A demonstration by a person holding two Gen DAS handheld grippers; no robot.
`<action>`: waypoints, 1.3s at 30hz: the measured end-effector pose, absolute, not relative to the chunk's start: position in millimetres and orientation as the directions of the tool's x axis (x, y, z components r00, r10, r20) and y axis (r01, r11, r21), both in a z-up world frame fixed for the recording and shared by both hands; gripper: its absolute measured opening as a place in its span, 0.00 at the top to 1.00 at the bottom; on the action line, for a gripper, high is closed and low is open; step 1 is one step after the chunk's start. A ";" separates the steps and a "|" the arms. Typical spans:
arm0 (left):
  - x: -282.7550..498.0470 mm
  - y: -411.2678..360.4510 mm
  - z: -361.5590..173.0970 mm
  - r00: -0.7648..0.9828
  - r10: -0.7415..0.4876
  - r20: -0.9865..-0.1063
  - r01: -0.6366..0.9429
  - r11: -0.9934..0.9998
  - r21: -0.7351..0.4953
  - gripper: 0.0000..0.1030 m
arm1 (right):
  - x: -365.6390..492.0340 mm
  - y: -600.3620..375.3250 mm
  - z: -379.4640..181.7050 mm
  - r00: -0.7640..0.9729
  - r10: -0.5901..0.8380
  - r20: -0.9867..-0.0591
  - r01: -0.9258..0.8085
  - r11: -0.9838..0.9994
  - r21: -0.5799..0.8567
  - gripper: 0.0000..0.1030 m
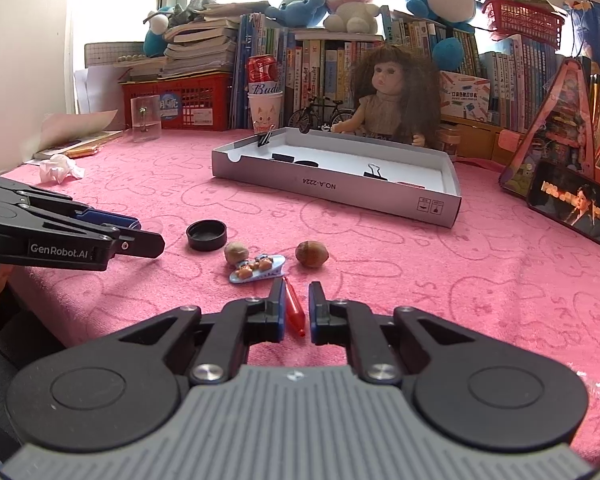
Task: Organize rigid objects
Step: 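Lift the clear lid with left tool while right tool lifts the red crayon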
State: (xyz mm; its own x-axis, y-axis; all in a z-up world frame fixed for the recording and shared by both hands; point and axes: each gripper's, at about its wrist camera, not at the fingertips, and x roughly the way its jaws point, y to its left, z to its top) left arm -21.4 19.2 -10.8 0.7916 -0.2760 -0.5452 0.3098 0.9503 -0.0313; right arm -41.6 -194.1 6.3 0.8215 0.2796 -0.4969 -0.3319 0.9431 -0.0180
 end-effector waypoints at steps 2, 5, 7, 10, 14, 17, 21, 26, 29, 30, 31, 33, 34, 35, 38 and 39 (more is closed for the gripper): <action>-21.3 19.2 -10.8 0.791 -0.276 -0.545 0.310 0.950 -0.032 0.70 | -45.5 -195.0 5.8 0.816 0.284 -0.503 -0.346 0.938 -0.031 0.69; -21.5 19.5 -11.0 0.791 -0.277 -0.545 0.310 0.950 -0.032 0.70 | -48.7 -199.8 5.2 0.809 0.277 -0.518 -0.348 0.936 -0.043 0.62; -21.4 19.5 -11.1 0.792 -0.276 -0.545 0.309 0.950 -0.032 0.70 | -50.8 -203.6 5.2 0.810 0.259 -0.526 -0.340 0.938 -0.061 0.62; -21.3 19.6 -11.3 0.791 -0.277 -0.545 0.309 0.950 -0.035 0.70 | -50.8 -209.9 5.2 0.818 0.224 -0.530 -0.311 0.947 -0.079 0.62; -21.0 18.1 -11.6 0.791 -0.277 -0.546 0.308 0.951 -0.037 0.70 | -46.2 -215.8 4.9 0.833 0.172 -0.526 -0.251 0.965 -0.081 0.61; -20.9 18.3 -11.7 0.790 -0.279 -0.546 0.308 0.951 -0.039 0.70 | -40.1 -217.6 3.6 0.835 0.136 -0.533 -0.210 0.974 -0.081 0.60; -20.6 18.0 -11.8 0.792 -0.274 -0.546 0.300 0.953 -0.043 0.70 | -36.3 -217.8 4.4 0.839 0.114 -0.533 -0.180 0.981 -0.074 0.60; -19.4 18.5 -11.6 0.792 -0.275 -0.545 0.297 0.954 -0.050 0.70 | -46.1 -218.9 12.1 0.834 0.196 -0.515 -0.245 0.969 -0.029 0.51; -18.9 18.8 -12.0 0.793 -0.277 -0.543 0.295 0.954 -0.056 0.69 | -46.7 -210.3 8.7 0.824 0.194 -0.532 -0.273 0.959 -0.074 0.46; -19.0 19.0 -11.8 0.793 -0.277 -0.542 0.294 0.954 -0.058 0.70 | -45.0 -208.2 6.9 0.823 0.185 -0.537 -0.269 0.959 -0.083 0.46; -19.1 19.2 -11.7 0.793 -0.278 -0.542 0.293 0.954 -0.060 0.70 | -42.6 -207.0 5.4 0.822 0.176 -0.542 -0.262 0.962 -0.084 0.46; -19.5 19.9 -11.6 0.794 -0.278 -0.541 0.291 0.955 -0.063 0.69 | -37.4 -207.3 3.8 0.822 0.162 -0.546 -0.239 0.968 -0.072 0.46; -19.6 20.5 -11.7 0.794 -0.277 -0.541 0.289 0.955 -0.064 0.69 | -34.8 -208.0 3.4 0.824 0.150 -0.545 -0.226 0.971 -0.074 0.46; -19.5 21.1 -11.9 0.794 -0.276 -0.541 0.288 0.956 -0.066 0.70 | -32.4 -208.4 3.1 0.828 0.137 -0.544 -0.215 0.973 -0.082 0.46; -18.9 22.0 -12.2 0.796 -0.275 -0.540 0.282 0.957 -0.071 0.69 | -25.0 -210.4 2.4 0.832 0.103 -0.545 -0.182 0.979 -0.092 0.46; -19.1 21.8 -12.4 0.796 -0.274 -0.539 0.281 0.957 -0.072 0.69 | -22.7 -211.3 2.4 0.832 0.097 -0.546 -0.173 0.981 -0.089 0.46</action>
